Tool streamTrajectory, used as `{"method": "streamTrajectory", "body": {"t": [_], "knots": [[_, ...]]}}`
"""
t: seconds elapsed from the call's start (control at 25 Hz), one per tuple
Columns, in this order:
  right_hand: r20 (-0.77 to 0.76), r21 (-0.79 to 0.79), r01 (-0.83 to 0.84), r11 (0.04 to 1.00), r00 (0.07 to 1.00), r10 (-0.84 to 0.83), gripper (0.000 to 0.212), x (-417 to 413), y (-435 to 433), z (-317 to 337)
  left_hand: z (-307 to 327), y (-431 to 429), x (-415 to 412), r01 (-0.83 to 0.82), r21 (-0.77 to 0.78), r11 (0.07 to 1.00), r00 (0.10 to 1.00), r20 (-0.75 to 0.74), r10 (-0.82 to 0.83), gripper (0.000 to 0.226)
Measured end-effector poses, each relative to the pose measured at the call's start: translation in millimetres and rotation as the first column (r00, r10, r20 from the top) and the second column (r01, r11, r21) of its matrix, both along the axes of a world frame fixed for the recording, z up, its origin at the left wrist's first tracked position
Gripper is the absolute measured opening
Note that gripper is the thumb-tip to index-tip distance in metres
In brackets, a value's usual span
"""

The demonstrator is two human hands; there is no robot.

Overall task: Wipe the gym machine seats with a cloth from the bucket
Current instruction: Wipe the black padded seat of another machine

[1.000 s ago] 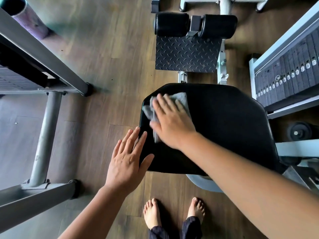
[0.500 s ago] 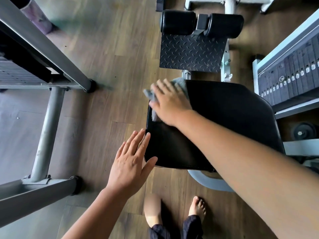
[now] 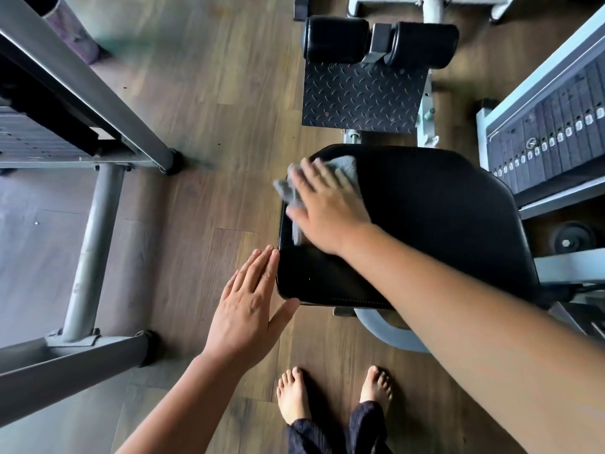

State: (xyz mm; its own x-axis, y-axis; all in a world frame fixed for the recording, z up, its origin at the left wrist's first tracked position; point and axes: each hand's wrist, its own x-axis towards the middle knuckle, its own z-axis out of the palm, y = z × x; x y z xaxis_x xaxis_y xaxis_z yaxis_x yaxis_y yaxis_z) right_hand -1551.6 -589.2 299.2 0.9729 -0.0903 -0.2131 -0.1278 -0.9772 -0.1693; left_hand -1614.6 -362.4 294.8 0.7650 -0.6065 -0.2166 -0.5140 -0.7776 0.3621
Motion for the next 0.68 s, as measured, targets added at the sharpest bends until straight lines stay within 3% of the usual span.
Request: {"method": "streamTrajectory", "body": {"t": [0.08, 0.16, 0.28, 0.36, 0.4, 0.48, 0.56, 0.64, 0.68], "knots": [[0.026, 0.059, -0.221, 0.973, 0.975, 0.220, 0.072, -59.6, 14.3, 5.4, -1.3, -0.9, -0.7, -0.007, -0.016, 1.000, 1.000, 0.000, 0.007, 0.082], [0.038, 0.035, -0.268, 0.963, 0.963, 0.267, 0.070, -87.0, -12.1, 6.6, -1.2, -0.6, -1.0, -0.014, -0.016, 1.000, 1.000, -0.003, 0.014, 0.081], [0.007, -0.079, 0.028, 0.996, 1.000, -0.028, 0.068, -66.2, -80.9, -3.0, -0.5, -1.4, -3.1, -0.018, -0.008, 1.000, 1.000, -0.001, 0.018, 0.079], [-0.023, -0.072, 0.266, 0.961, 0.963, -0.268, 0.069, -45.1, -92.6, -2.5, -1.2, -1.1, -4.2, -0.021, -0.008, 1.000, 1.000, -0.002, 0.021, 0.078], [-0.009, -0.091, 0.308, 0.947, 0.951, -0.310, 0.070, -42.3, -77.7, -0.4, -1.8, -0.9, -4.0, -0.020, -0.006, 1.000, 1.000, 0.001, 0.020, 0.078], [0.017, -0.079, 0.215, 0.973, 0.977, -0.215, 0.073, -65.2, -27.0, 3.2, -2.1, -0.4, -3.6, -0.015, 0.000, 1.000, 1.000, 0.009, 0.015, 0.080], [0.008, -0.018, -0.046, 0.999, 0.999, 0.047, 0.073, -117.3, 13.1, 9.2, -2.6, 0.2, -2.2, -0.006, 0.005, 1.000, 1.000, 0.018, 0.006, 0.082], [0.019, -0.020, -0.198, 0.980, 0.980, 0.199, 0.072, -139.4, -1.6, 12.0, -2.3, 1.4, -0.1, 0.003, 0.014, 1.000, 1.000, 0.020, -0.004, 0.083], [0.026, -0.044, -0.174, 0.984, 0.984, 0.175, 0.072, -134.4, -23.9, 9.7, -2.1, 1.8, 0.8, 0.006, 0.017, 1.000, 1.000, 0.019, -0.006, 0.082]]}}
